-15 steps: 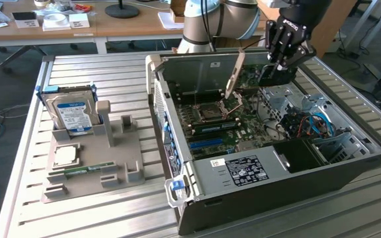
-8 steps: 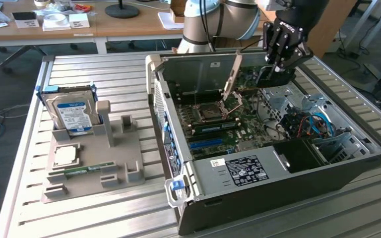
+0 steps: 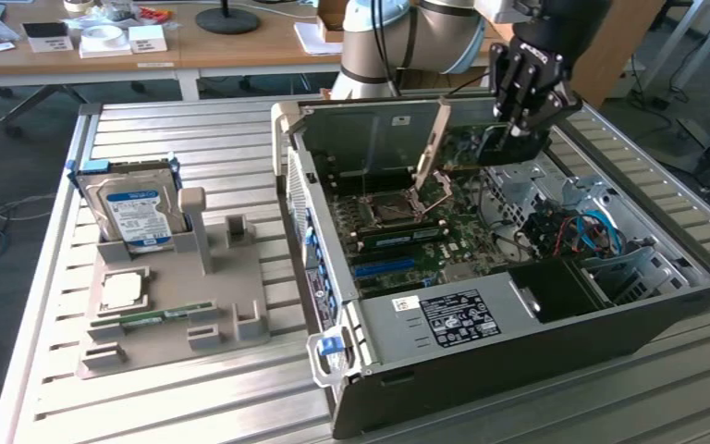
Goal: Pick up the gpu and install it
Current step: 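Insert the gpu into the slot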
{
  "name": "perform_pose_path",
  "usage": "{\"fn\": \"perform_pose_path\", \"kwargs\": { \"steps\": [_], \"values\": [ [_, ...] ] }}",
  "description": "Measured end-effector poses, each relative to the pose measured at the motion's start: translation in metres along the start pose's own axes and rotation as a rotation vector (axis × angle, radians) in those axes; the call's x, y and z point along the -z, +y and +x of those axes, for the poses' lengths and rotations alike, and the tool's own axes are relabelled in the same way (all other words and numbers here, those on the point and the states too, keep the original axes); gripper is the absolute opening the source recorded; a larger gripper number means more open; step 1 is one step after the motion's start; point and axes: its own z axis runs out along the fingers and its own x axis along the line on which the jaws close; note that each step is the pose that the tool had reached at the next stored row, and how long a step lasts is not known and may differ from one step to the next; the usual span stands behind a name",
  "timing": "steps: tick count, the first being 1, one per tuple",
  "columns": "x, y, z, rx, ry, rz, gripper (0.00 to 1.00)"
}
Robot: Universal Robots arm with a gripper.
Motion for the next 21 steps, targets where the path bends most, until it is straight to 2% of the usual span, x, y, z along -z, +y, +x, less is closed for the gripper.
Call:
{"fn": "perform_pose_path", "kwargs": {
  "steps": [21],
  "values": [
    [-0.0035,0.0001,0.0000,0.000,0.0001,0.0000,0.27]
  ]
}}
